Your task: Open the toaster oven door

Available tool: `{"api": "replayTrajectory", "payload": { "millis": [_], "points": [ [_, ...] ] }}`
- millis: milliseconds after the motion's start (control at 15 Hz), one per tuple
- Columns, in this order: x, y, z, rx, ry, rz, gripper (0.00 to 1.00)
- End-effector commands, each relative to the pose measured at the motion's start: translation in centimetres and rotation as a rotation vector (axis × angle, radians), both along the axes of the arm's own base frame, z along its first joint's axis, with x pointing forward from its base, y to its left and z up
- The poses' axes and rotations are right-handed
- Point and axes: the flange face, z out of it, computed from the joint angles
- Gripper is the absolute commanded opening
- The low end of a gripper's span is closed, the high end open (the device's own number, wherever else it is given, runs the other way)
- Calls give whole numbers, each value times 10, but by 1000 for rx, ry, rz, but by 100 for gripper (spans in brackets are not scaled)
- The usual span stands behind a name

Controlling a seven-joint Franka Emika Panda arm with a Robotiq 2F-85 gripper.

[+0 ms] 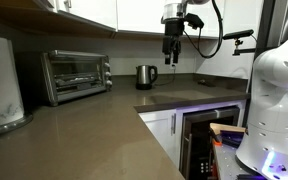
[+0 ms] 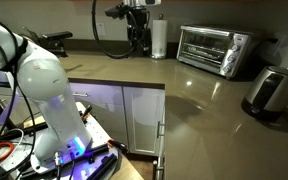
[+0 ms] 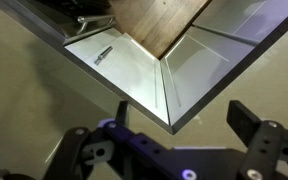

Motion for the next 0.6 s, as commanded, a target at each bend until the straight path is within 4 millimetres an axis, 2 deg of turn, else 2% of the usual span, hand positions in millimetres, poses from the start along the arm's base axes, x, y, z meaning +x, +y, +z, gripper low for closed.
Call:
{"api": "replayTrajectory", "payload": {
  "millis": [0,267,533],
  "points": [
    [5,-2,0,-8,-11,-1,100],
    [43,-12,6,-94,-144,35,100],
    [90,-24,13,-185,-301,87,100]
  ]
}}
